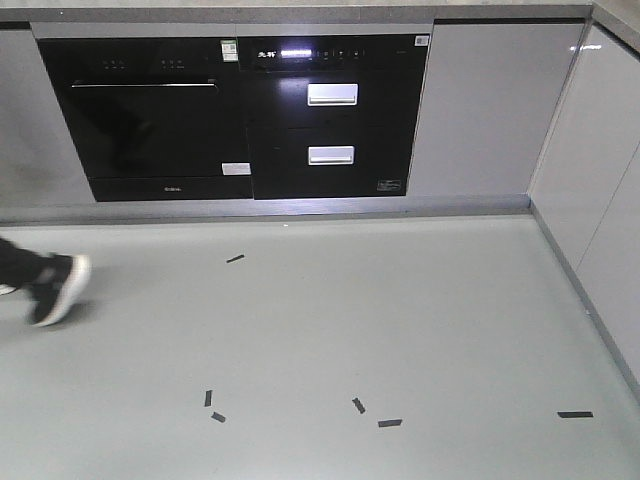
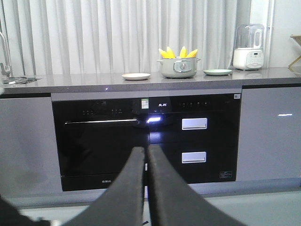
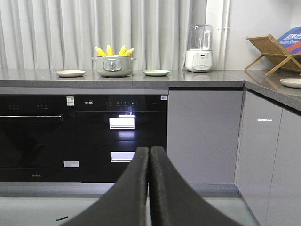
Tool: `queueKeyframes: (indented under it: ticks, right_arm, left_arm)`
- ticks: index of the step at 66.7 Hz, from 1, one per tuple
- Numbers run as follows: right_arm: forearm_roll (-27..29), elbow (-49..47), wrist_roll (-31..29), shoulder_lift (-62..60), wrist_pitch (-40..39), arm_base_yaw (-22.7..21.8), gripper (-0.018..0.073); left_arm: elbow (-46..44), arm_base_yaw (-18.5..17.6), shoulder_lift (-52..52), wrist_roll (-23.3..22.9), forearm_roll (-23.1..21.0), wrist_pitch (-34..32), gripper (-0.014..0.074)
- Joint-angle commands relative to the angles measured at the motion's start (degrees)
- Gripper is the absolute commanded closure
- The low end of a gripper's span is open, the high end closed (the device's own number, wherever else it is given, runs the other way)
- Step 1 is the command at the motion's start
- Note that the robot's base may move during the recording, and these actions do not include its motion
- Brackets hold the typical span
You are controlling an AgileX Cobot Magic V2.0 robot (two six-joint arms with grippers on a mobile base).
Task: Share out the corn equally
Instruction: 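Drive the base toward the counter with the pot and plates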
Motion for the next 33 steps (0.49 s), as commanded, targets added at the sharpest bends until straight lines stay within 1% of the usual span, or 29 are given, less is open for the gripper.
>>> queueKeyframes:
  ticks: [1,33]
  right_arm:
    - [-0.59,0.50,-0.38,-0.49,-4.25,-0.20,0.0564]
    - [-0.59,0.50,-0.38,-0.49,-4.25,-0.20,0.0564]
  left_arm:
    - [-0.98,0.19,-0.97,-0.20,-0.55,-4.20,0.0603]
    - [-0.98,0.19,-0.97,-0.20,-0.55,-4.20,0.0603]
